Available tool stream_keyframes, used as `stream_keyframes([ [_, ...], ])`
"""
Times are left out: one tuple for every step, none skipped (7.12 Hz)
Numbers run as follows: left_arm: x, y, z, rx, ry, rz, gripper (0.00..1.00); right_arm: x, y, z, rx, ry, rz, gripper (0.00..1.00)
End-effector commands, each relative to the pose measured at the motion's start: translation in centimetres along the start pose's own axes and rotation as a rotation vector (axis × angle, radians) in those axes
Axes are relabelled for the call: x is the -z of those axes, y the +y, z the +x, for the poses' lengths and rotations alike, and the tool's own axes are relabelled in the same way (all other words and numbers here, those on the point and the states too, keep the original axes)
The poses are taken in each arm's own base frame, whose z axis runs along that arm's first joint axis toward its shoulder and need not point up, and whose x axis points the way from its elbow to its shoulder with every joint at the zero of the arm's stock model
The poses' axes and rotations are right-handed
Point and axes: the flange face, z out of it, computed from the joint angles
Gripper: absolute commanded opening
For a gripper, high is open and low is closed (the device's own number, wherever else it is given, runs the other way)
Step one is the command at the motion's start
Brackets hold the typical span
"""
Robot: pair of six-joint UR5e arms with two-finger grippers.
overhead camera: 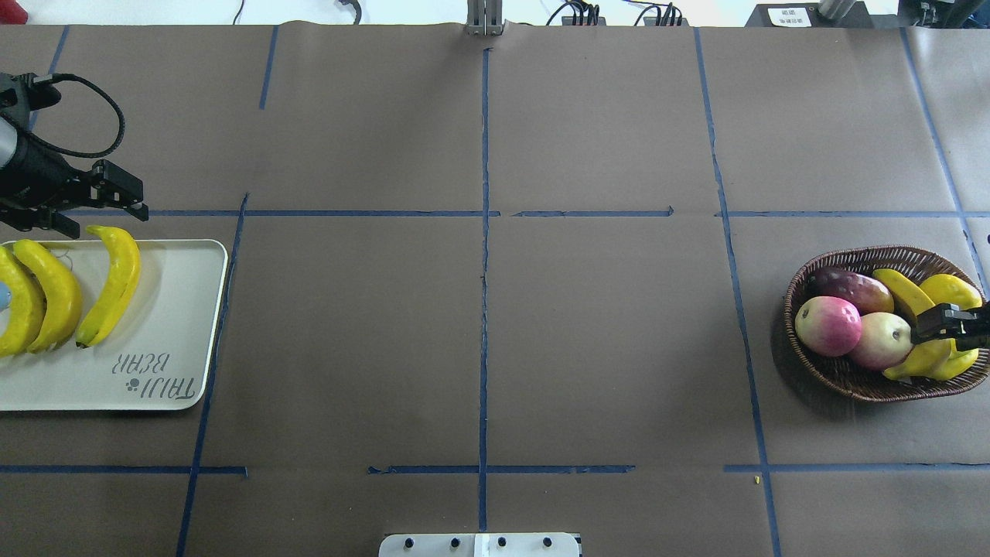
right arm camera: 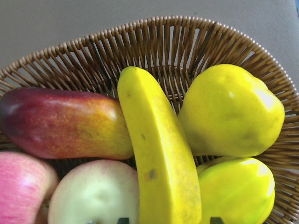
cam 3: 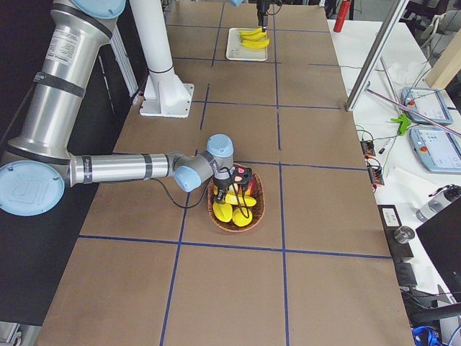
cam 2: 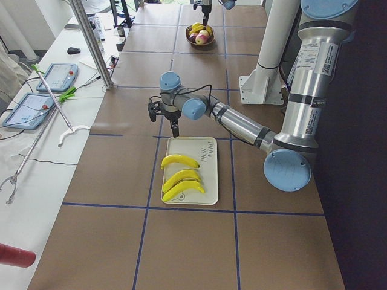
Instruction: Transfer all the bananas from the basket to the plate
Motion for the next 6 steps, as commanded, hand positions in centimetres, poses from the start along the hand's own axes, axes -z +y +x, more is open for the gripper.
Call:
stream_keyframes([
  [0.0, 0.0, 0.0, 0.000, 0.000, 0.001, 1.00, -0.4, 0.1, -0.5, 0.014, -0.001, -0.008, 0.32],
  [0.0, 0.0, 0.0, 0.000, 0.000, 0.001, 1.00, -0.4, 0.1, -0.6, 0.018, -0.002, -0.008, 0.14],
  [0.0, 0.0, 0.0, 0.000, 0.000, 0.000, 1.00, -0.3, 0.1, -1.0, 0.040, -0.007, -0.006, 0.02],
  [0.0, 0.0, 0.0, 0.000, 0.000, 0.001, 1.00, 0.5, 0.1, -1.4, 0.086, -0.021, 0.004, 0.00],
  [0.1, 0.1, 0.0, -0.001, 0.001, 0.000, 1.00, 1.9, 0.5, -2.2, 0.099, -0.044, 0.007, 0.00],
  [0.2, 0.1, 0.1, -0.002, 0.004, 0.000, 1.00, 3.7, 0.1, -2.6, 0.089, -0.076, 0.021, 0.00],
])
